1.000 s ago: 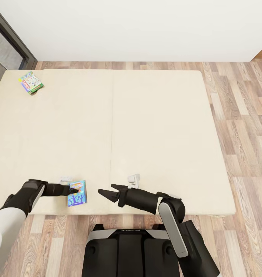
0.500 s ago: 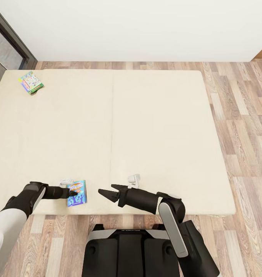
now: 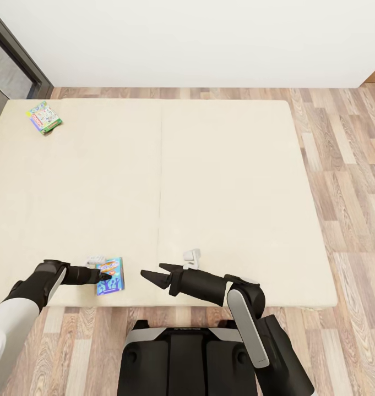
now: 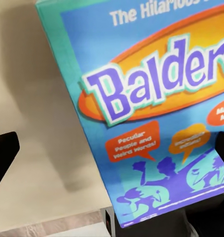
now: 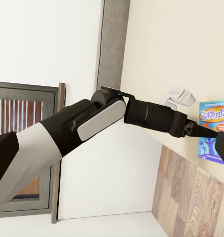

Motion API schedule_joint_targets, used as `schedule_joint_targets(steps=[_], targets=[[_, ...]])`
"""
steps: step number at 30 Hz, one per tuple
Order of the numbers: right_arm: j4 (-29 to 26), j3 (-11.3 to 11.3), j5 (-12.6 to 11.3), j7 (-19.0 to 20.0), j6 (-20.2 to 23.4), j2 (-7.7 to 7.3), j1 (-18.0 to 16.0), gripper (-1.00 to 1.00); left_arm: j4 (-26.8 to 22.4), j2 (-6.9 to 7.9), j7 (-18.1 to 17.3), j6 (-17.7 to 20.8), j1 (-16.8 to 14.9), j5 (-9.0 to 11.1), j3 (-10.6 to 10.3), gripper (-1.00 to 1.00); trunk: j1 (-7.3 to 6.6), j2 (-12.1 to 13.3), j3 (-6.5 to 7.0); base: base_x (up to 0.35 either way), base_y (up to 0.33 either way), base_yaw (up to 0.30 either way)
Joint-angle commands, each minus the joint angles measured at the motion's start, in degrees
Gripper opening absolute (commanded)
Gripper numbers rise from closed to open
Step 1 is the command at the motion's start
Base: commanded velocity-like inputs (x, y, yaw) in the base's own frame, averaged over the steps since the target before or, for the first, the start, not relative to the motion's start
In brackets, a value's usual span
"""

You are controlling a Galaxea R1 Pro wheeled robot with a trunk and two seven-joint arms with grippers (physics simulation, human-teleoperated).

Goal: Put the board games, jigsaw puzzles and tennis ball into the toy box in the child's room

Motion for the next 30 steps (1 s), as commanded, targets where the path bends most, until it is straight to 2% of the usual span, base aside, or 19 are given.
schedule_joint_targets(steps=[1, 21, 22, 23, 26, 30], targets=[[-0.03, -0.06, -0.15, 0.04, 0.37, 0.03, -0.02, 1.00, -0.10, -0.20, -0.61, 0.24, 0.05, -0.54, 0.52, 1.00, 0.04, -0.05, -0.08, 0.000, -0.019, 0.000], [0.23, -0.18, -0.15, -0.01, 0.37, 0.03, -0.02, 1.00, -0.09, -0.97, -0.70, 0.24, 0.05, -0.59, 0.52, 1.00, 0.04, -0.05, -0.37, 0.000, -0.027, 0.000], [0.56, -0.51, 0.18, -0.35, 0.04, -0.31, 0.07, 1.00, -0.65, 0.58, -0.29, 0.16, -0.36, -0.32, 0.17, 1.00, 0.02, -0.01, -0.36, 0.000, 0.000, 0.000], [0.88, -0.83, 0.50, -0.67, -0.30, -0.63, 0.07, 1.00, -0.85, 0.47, 0.03, 0.38, -0.43, -0.59, 0.01, 1.00, 0.02, -0.01, -0.36, 0.000, 0.000, 0.000], [1.12, -1.80, 0.54, -1.63, -1.28, -0.28, 0.07, 1.00, -1.39, 0.41, 0.88, 1.71, -0.35, -0.07, -0.56, 1.00, 0.02, -0.01, -0.36, 0.000, 0.000, 0.000], [1.12, -2.45, 0.81, -2.92, -2.58, -0.35, 0.07, 1.00, -2.07, -0.16, -0.26, 1.45, -0.31, 0.12, -0.39, 1.00, 0.02, -0.01, -0.36, 0.000, 0.000, 0.000]])
